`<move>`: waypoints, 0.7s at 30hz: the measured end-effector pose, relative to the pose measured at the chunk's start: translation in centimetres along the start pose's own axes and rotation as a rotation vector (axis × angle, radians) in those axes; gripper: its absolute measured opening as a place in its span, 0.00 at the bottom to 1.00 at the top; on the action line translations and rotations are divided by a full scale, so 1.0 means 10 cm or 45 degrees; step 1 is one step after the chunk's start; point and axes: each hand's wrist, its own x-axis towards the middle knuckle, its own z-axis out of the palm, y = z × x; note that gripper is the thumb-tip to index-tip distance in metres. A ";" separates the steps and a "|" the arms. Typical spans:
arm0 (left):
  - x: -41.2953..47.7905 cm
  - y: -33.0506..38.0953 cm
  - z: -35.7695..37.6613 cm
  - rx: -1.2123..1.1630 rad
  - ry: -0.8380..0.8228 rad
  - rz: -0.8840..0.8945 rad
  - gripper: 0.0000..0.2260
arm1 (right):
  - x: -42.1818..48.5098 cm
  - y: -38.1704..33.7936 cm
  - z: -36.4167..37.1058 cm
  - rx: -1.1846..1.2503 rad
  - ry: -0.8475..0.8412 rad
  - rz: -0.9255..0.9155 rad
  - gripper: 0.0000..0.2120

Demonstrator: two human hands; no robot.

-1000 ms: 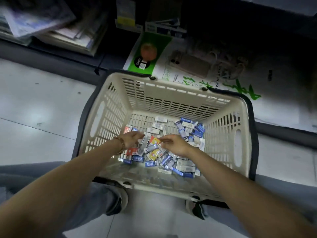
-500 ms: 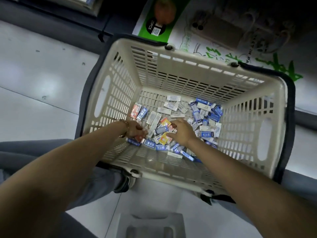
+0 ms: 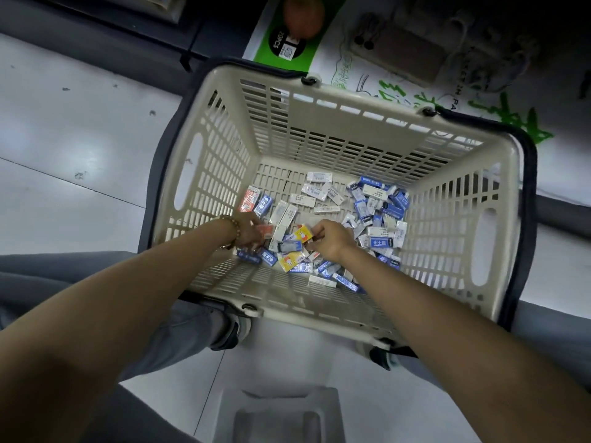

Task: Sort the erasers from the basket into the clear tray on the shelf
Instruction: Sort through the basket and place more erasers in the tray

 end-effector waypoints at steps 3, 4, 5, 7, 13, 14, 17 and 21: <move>-0.08 0.05 -0.08 -0.110 0.130 0.050 0.12 | -0.06 0.04 -0.04 0.108 0.061 0.023 0.03; -0.11 0.08 -0.11 -0.127 0.193 0.080 0.12 | -0.08 0.04 -0.05 0.134 0.026 0.010 0.05; -0.16 0.10 -0.13 -0.153 0.253 0.093 0.11 | -0.10 0.03 -0.05 0.137 -0.029 -0.003 0.12; -0.24 0.11 -0.17 -0.209 0.342 0.146 0.10 | -0.10 0.00 0.00 0.021 -0.091 0.004 0.24; -0.52 0.07 -0.27 -0.793 0.418 0.243 0.06 | -0.07 -0.08 0.18 -0.115 0.055 0.090 0.17; -0.56 0.05 -0.30 -0.882 0.421 0.262 0.05 | -0.06 -0.06 0.18 -0.028 0.085 0.057 0.11; -0.68 0.04 -0.38 -1.046 0.424 0.337 0.08 | -0.09 -0.02 0.07 0.122 0.107 -0.010 0.07; -0.76 0.04 -0.41 -1.140 0.403 0.378 0.09 | -0.23 -0.08 0.05 0.124 -0.276 -0.030 0.32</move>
